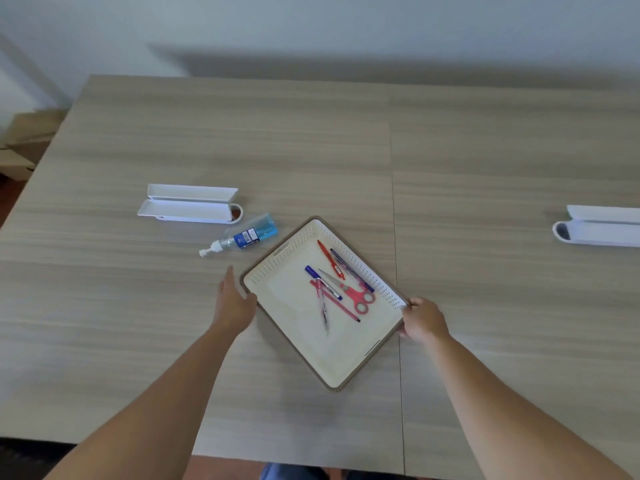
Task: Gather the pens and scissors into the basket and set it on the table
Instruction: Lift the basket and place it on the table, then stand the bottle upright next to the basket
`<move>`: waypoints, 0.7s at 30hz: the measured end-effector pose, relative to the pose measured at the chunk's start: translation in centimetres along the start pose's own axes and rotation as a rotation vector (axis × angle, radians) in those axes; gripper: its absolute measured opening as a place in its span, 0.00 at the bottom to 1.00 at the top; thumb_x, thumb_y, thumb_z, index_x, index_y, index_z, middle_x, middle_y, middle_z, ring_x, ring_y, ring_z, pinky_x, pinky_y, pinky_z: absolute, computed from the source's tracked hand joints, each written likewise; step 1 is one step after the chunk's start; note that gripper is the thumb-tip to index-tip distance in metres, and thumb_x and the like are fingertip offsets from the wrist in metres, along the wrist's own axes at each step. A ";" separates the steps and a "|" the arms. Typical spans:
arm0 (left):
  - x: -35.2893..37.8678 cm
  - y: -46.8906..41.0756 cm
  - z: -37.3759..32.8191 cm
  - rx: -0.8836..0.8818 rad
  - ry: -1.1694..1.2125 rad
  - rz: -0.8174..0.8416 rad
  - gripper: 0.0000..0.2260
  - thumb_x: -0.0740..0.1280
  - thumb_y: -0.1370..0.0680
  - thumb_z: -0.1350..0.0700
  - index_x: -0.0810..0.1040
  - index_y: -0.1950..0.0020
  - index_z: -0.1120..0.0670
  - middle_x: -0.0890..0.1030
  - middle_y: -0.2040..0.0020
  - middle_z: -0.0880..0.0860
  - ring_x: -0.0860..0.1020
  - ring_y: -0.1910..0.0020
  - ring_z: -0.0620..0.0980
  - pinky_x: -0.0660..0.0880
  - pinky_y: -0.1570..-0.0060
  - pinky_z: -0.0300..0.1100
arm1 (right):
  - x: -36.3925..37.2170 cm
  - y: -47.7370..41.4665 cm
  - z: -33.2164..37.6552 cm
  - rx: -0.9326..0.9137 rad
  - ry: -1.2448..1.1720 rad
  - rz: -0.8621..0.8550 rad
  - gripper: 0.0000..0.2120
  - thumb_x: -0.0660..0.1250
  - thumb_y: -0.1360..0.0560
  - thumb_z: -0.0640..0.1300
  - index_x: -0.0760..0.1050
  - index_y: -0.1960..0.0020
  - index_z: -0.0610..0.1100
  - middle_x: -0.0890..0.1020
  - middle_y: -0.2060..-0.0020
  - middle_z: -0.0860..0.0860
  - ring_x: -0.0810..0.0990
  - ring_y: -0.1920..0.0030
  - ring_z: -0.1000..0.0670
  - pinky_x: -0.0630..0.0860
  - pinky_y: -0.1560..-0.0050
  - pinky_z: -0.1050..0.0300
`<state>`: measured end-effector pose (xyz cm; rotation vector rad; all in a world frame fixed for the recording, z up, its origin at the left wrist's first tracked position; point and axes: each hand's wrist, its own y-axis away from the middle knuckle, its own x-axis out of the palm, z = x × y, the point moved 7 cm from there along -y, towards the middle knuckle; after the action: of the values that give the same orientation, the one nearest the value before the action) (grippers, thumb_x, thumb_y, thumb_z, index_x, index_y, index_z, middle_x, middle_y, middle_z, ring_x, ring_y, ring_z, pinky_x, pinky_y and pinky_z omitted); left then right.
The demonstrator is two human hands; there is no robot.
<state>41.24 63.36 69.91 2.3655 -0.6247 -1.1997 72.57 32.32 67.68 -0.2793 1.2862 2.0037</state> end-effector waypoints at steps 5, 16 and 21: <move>-0.7 -1.8 -2.3 0.186 -0.200 0.032 0.20 0.67 0.16 0.55 0.77 0.23 0.50 0.83 0.31 0.52 0.82 0.33 0.55 0.76 0.35 0.47 | -2.2 -3.4 2.6 -0.049 0.030 -0.079 0.11 0.63 0.22 0.41 0.83 0.56 0.47 0.89 0.54 0.43 0.89 0.54 0.37 0.88 0.53 0.42; 2.4 -0.8 -2.3 0.135 -0.200 0.110 0.12 0.68 0.17 0.58 0.91 0.43 0.49 0.85 0.66 0.45 0.86 0.59 0.54 0.82 0.51 0.43 | -4.7 -4.9 10.0 -0.162 -0.152 -0.041 0.08 0.61 0.18 0.37 0.77 0.48 0.46 0.82 0.56 0.52 0.79 0.55 0.47 0.71 0.52 0.55; 3.9 -1.2 -1.8 0.072 -0.166 0.155 0.14 0.66 0.17 0.59 0.90 0.50 0.45 0.90 0.57 0.52 0.89 0.56 0.54 0.86 0.49 0.51 | -4.0 -5.9 13.4 -0.219 -0.141 0.009 0.15 0.61 0.17 0.37 0.78 0.33 0.46 0.83 0.42 0.47 0.82 0.46 0.44 0.76 0.54 0.55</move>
<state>45.03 62.41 67.72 2.2418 -0.9024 -1.3329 82.05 43.34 72.07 -0.2316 0.9840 2.1339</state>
